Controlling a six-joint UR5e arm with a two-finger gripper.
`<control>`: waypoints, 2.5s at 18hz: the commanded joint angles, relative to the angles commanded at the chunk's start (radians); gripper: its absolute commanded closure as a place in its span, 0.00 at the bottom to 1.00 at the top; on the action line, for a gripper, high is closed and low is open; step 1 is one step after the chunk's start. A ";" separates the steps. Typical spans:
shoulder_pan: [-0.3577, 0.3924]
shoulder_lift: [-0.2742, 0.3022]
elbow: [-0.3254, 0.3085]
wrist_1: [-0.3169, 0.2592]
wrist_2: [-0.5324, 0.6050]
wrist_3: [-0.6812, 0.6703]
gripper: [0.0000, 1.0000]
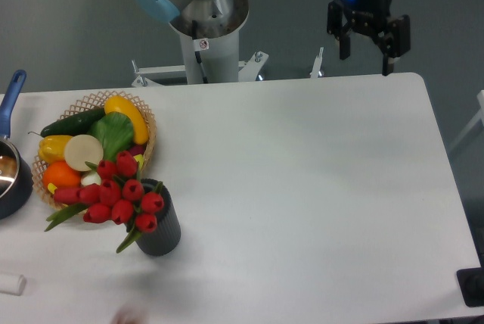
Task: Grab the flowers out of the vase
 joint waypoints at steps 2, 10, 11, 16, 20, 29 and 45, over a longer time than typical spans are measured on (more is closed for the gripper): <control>0.000 -0.002 0.002 0.000 -0.017 0.000 0.00; 0.006 -0.006 -0.020 0.000 -0.133 -0.113 0.00; 0.009 -0.009 -0.020 0.005 -0.203 -0.206 0.00; -0.006 -0.024 -0.032 0.046 -0.259 -0.354 0.00; -0.090 -0.090 -0.031 0.156 -0.290 -0.523 0.00; -0.296 -0.146 -0.055 0.232 -0.365 -0.589 0.00; -0.466 -0.222 -0.086 0.250 -0.564 -0.647 0.00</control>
